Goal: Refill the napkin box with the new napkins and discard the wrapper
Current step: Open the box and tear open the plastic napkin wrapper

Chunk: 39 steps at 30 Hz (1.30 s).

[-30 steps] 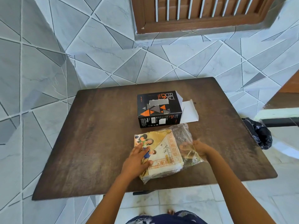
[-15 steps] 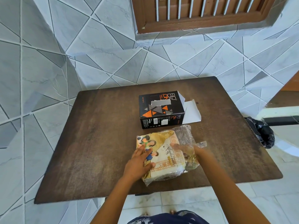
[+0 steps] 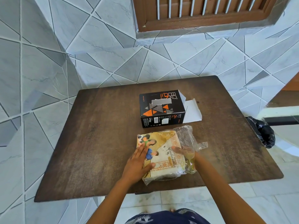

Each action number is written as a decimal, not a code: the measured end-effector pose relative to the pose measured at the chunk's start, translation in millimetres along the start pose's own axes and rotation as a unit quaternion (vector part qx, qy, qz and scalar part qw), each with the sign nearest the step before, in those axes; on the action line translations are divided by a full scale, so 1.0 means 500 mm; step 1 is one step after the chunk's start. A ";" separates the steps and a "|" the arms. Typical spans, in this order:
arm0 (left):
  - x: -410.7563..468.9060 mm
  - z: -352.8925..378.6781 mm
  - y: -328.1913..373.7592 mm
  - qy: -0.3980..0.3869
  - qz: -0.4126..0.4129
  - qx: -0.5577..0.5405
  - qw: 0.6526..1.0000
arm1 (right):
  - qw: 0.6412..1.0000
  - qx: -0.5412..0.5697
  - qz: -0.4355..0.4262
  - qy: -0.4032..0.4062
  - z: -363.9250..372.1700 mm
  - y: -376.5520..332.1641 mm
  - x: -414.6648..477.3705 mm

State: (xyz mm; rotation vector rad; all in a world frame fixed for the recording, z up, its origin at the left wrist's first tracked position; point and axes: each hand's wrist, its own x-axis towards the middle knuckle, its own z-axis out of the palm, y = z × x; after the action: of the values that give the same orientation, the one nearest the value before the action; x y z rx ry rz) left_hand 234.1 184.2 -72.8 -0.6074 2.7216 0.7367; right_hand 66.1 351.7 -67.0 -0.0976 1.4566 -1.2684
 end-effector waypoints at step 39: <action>-0.001 -0.039 -0.071 0.237 -0.169 0.000 0.957 | 0.973 0.036 -0.045 0.224 -0.067 0.001 -0.107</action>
State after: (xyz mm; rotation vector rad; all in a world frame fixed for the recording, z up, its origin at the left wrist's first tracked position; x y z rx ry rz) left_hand 248.3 146.3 -71.0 -1.3632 2.9022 0.5560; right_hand 60.1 408.6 -39.7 0.1851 1.8022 -1.4797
